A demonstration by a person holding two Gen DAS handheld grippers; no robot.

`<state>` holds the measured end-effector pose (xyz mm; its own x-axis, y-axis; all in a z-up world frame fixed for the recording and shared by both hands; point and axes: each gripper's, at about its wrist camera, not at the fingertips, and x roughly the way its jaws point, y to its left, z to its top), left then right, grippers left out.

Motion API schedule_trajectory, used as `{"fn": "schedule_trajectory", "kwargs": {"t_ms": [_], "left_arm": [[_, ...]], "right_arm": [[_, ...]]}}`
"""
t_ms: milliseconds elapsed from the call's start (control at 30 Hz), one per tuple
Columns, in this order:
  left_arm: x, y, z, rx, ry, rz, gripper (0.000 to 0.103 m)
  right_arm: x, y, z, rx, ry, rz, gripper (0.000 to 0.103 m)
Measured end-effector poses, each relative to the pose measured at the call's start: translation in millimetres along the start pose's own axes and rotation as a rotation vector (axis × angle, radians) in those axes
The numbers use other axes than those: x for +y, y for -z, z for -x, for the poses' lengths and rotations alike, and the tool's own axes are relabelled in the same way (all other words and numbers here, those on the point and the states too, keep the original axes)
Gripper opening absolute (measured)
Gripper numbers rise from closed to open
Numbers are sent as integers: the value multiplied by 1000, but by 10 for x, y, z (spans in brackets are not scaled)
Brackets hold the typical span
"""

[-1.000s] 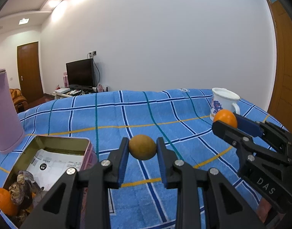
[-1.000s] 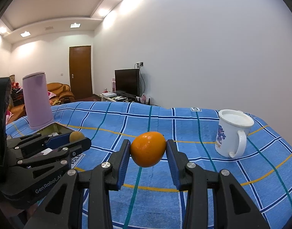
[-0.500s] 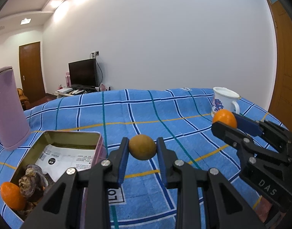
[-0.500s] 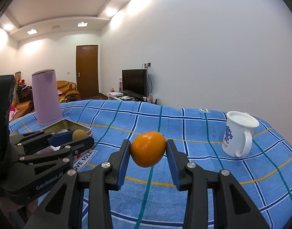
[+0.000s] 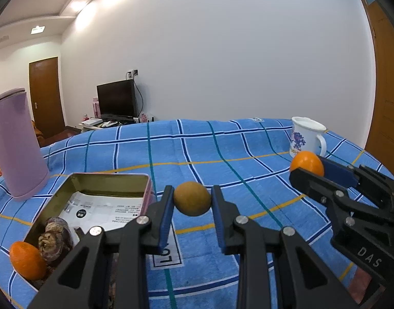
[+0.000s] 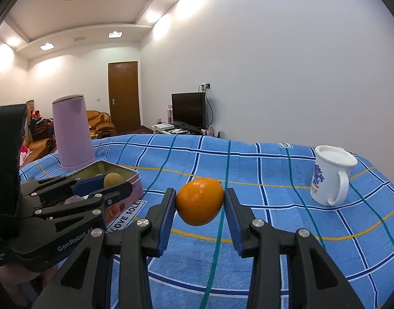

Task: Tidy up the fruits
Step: 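Lift both held fruits and carry them toward the tin, then lower both grippers over the tin and open them to release the fruits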

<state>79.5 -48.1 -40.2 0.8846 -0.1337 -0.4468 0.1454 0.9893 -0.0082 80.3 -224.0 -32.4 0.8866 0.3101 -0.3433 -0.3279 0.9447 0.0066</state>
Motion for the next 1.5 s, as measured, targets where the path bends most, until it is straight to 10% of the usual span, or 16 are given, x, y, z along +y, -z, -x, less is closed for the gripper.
{"fn": "schedule_trajectory", "kwargs": {"t_ms": [1500], "left_arm": [[908,207,362,36,-172,90,30]], "right_arm": [[978,-14,-192,40,-233,73,40]]}}
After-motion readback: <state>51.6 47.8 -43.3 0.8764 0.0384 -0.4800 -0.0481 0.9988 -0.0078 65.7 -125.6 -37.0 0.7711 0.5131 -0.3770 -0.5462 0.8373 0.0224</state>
